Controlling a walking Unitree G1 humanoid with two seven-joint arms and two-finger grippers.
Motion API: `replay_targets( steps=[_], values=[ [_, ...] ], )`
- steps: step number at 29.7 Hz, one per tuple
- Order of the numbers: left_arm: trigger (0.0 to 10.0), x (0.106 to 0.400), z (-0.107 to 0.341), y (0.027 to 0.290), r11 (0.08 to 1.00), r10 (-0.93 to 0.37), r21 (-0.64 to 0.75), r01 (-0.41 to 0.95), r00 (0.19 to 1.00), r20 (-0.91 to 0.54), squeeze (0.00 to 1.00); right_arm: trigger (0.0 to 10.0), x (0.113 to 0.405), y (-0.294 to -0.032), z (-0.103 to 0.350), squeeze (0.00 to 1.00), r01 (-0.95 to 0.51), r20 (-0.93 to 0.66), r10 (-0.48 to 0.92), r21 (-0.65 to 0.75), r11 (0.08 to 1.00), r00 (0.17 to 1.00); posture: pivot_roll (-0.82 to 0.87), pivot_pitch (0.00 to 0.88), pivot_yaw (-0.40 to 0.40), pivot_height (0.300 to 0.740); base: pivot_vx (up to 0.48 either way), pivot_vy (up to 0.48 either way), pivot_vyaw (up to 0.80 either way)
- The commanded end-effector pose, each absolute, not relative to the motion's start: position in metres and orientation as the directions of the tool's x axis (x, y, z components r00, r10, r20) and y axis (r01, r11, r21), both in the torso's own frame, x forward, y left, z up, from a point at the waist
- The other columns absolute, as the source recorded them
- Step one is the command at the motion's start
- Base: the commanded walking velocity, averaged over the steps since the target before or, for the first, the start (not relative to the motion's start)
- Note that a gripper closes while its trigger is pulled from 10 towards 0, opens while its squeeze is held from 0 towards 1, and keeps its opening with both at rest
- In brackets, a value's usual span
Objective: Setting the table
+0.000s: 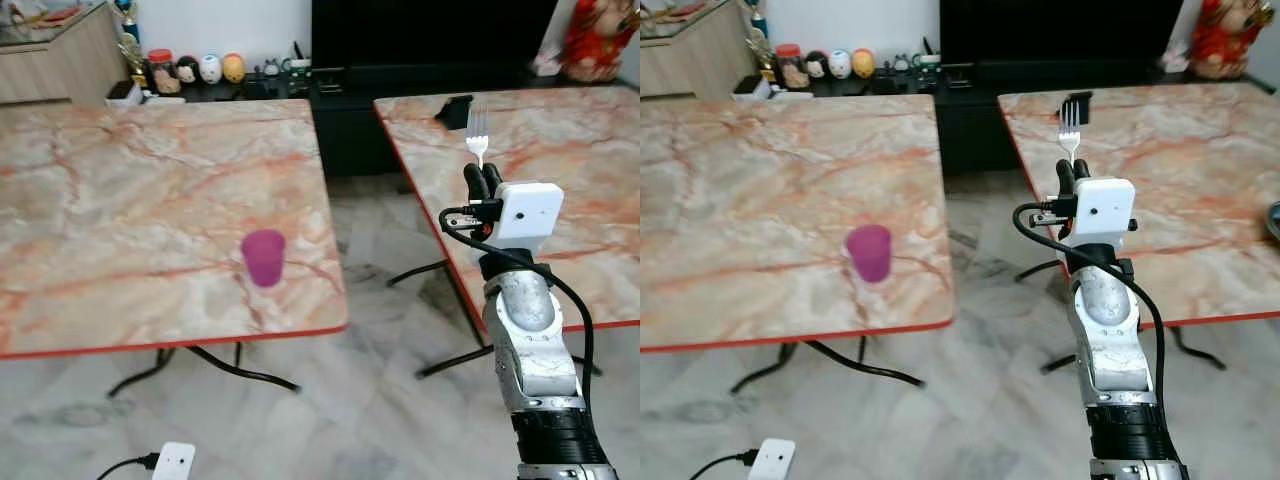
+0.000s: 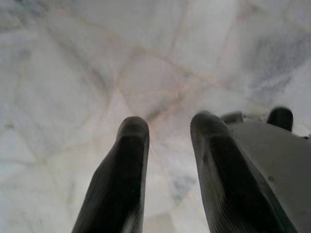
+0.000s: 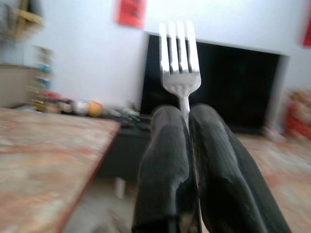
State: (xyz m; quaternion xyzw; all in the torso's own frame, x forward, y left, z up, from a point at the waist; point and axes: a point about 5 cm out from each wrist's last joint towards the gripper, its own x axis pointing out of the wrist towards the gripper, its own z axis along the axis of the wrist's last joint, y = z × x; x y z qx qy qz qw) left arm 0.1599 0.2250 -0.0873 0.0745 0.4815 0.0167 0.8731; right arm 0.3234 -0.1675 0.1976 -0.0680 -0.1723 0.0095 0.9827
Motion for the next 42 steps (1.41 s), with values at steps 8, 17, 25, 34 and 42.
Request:
replay_targets(
  steps=[8,17,25,34,42],
  values=[
    [10.0,0.158,-0.088,0.226,0.987,0.104,0.154,0.053,0.525,-0.844,0.0,10.0,0.325,-0.171,0.204,0.0,0.018,0.346,0.026,-0.124,0.992,0.938,-0.05,0.0,0.023,0.736,0.0,-0.48,0.1],
    [10.0,0.158,-0.088,0.227,0.986,0.104,0.155,0.055,0.525,-0.845,0.0,10.0,0.325,-0.173,0.202,0.0,0.027,0.337,0.016,-0.123,0.992,0.941,-0.05,0.0,0.023,0.736,0.0,-0.48,0.0],
    [10.0,0.158,-0.088,0.227,0.986,0.106,0.159,0.056,0.526,-0.844,0.0,10.0,0.326,-0.175,0.202,0.0,0.037,0.327,0.008,-0.129,0.991,0.945,-0.06,0.0,0.025,0.736,0.0,-0.24,0.0],
    [10.0,0.157,-0.088,0.227,0.984,0.104,0.164,0.068,0.528,-0.843,0.0,10.0,0.326,-0.18,0.202,0.0,0.051,0.319,-0.004,-0.137,0.989,0.948,-0.07,0.0,0.025,0.736,0.0,-0.053,0.0],
    [10.0,0.157,-0.088,0.226,0.984,0.104,0.165,0.07,0.527,-0.843,0.0,10.0,0.326,-0.182,0.202,0.0,0.053,0.311,-0.004,-0.147,0.988,0.95,-0.07,0.0,0.021,0.736,0.0,-0.42,0.0]
  ],
)
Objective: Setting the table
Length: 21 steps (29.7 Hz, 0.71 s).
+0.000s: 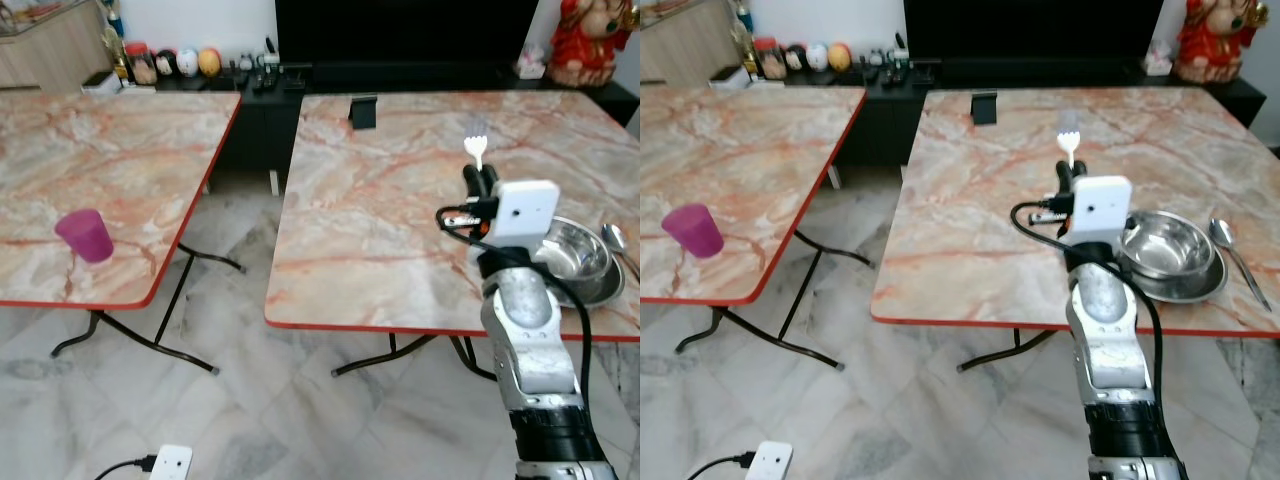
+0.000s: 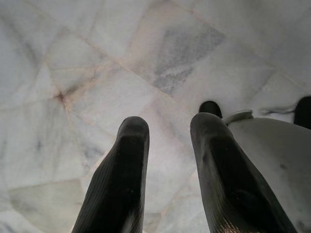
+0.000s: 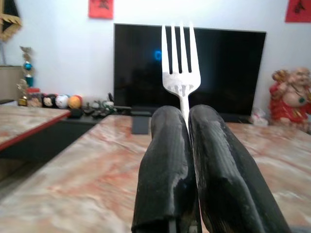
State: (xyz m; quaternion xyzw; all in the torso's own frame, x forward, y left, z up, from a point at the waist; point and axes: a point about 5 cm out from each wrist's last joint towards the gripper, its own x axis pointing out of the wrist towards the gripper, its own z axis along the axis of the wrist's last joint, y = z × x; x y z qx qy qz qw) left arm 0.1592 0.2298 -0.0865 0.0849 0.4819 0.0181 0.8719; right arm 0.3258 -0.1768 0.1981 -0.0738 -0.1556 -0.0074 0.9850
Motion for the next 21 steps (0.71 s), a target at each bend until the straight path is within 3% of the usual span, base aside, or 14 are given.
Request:
replay_targets(
  steps=[1,4,12,21],
  values=[
    [10.0,0.157,-0.0883,0.2262,0.984,0.104,0.166,0.071,0.528,-0.843,0.0,10.0,0.3262,-0.1819,0.2017,0.0,0.053,0.309,-0.004,-0.148,0.988,0.951,-0.07,0.0,0.022,0.736,0.0,-0.48,0.0],
    [10.0,0.1572,-0.0882,0.2262,0.984,0.104,0.165,0.068,0.528,-0.843,0.0,10.0,0.3267,-0.1828,0.2012,0.0,0.056,0.304,-0.007,-0.151,0.987,0.953,-0.07,0.0,0.023,0.736,0.0,-0.48,0.0],
    [10.0,0.1579,-0.0879,0.2263,0.984,0.105,0.163,0.064,0.529,-0.842,0.0,10.0,0.3263,-0.1846,0.2006,0.0,0.059,0.296,-0.011,-0.153,0.987,0.955,-0.08,0.0,0.024,0.736,0.0,0.0,0.0],
    [10.0,0.159,-0.0874,0.2266,0.984,0.105,0.164,0.065,0.53,-0.841,0.0,10.0,0.3276,-0.1883,0.1975,0.0,0.072,0.269,-0.027,-0.158,0.985,0.963,-0.07,0.0,0.024,0.736,0.0,-0.48,0.0]
  ],
)
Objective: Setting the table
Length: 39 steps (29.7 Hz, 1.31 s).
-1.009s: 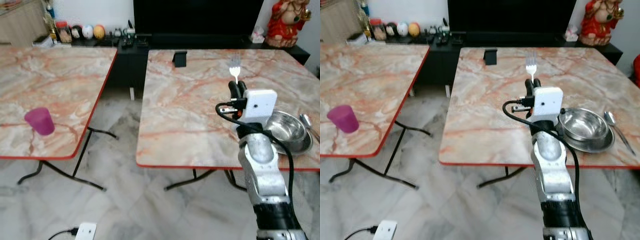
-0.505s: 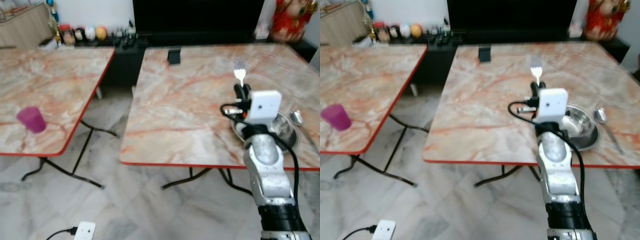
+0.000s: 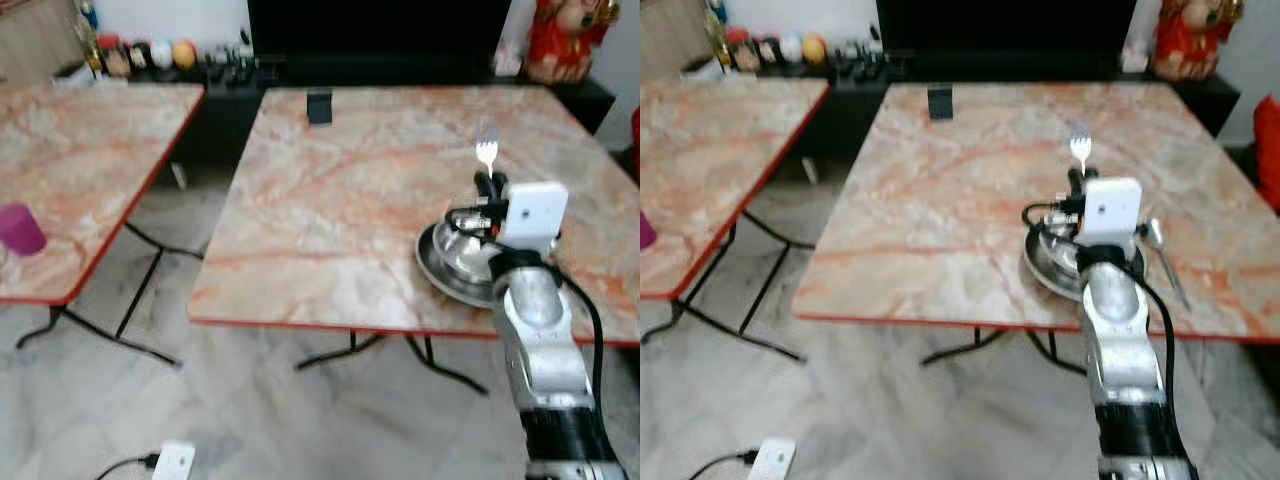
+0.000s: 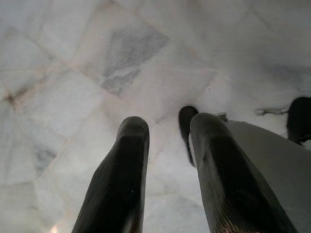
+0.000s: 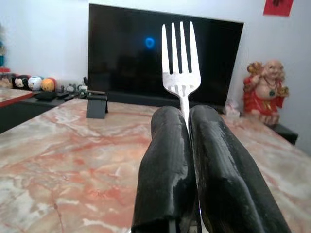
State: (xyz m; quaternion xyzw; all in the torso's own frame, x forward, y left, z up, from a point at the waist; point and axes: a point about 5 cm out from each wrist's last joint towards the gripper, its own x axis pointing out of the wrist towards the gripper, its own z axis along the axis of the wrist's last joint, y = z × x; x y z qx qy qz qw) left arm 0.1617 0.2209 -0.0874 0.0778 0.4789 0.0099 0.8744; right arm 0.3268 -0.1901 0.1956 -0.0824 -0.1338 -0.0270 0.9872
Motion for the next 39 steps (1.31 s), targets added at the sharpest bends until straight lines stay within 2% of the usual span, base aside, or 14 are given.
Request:
replay_targets(
  steps=[1,7,25,39],
  values=[
    [10.0,0.159,-0.087,0.227,0.984,0.105,0.164,0.066,0.53,-0.841,0.0,10.0,0.328,-0.189,0.197,0.0,0.074,0.269,-0.03,-0.155,0.985,0.963,-0.07,0.0,0.025,0.736,0.0,0.0,0.0],
    [10.0,0.159,-0.087,0.227,0.983,0.108,0.168,0.067,0.529,-0.842,0.0,10.0,0.327,-0.19,0.197,0.0,0.078,0.267,-0.035,-0.152,0.985,0.963,-0.07,0.0,0.025,0.736,0.0,0.0,0.0],
    [10.0,0.159,-0.087,0.227,0.985,0.112,0.166,0.054,0.532,-0.839,0.0,10.0,0.328,-0.193,0.195,0.0,0.086,0.251,-0.044,-0.158,0.984,0.967,-0.07,0.0,0.022,0.736,0.0,-0.449,0.0],
    [10.0,0.16,-0.087,0.227,0.986,0.109,0.158,0.046,0.536,-0.837,0.0,10.0,0.329,-0.205,0.187,0.0,0.135,0.183,-0.114,-0.11,0.985,0.977,-0.07,0.0,0.026,0.736,0.0,0.0,0.0]
  ],
)
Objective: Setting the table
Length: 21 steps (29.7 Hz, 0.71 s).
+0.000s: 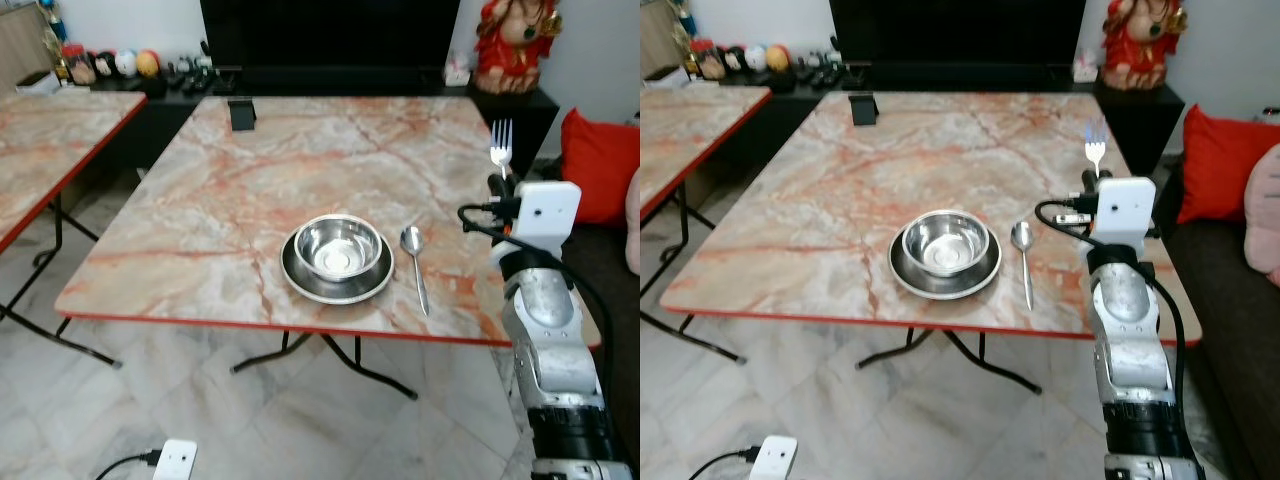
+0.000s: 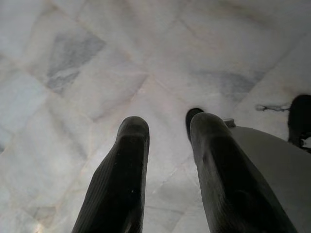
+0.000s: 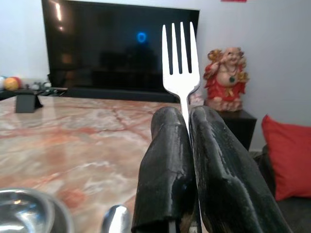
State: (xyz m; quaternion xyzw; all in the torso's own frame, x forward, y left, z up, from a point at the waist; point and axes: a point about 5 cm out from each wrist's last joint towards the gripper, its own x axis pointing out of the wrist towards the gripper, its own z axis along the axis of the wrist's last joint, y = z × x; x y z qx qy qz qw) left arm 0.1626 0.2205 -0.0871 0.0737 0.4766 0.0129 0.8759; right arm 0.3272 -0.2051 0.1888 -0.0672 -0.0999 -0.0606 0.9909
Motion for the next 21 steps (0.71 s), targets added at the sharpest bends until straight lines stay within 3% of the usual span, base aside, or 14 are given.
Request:
replay_targets(
  steps=[1,15,21],
  values=[
    [10.0,0.16,-0.087,0.227,0.986,0.109,0.158,0.046,0.536,-0.837,0.0,10.0,0.329,-0.205,0.187,0.0,0.135,0.183,-0.114,-0.11,0.985,0.977,-0.07,0.0,0.026,0.736,0.0,0.0,0.0],
    [10.0,0.16,-0.087,0.228,0.988,0.106,0.151,0.04,0.535,-0.838,0.0,10.0,0.332,-0.215,0.169,0.0,0.179,0.049,-0.176,-0.047,0.983,0.983,-0.07,0.0,0.03,0.736,0.018,0.0,0.0],
    [10.0,0.16,-0.087,0.228,0.987,0.107,0.153,0.043,0.534,-0.839,0.0,10.0,0.332,-0.216,0.168,0.0,0.192,0.028,-0.191,-0.052,0.98,0.981,-0.07,0.0,0.031,0.736,0.299,0.0,-0.71]
  ],
)
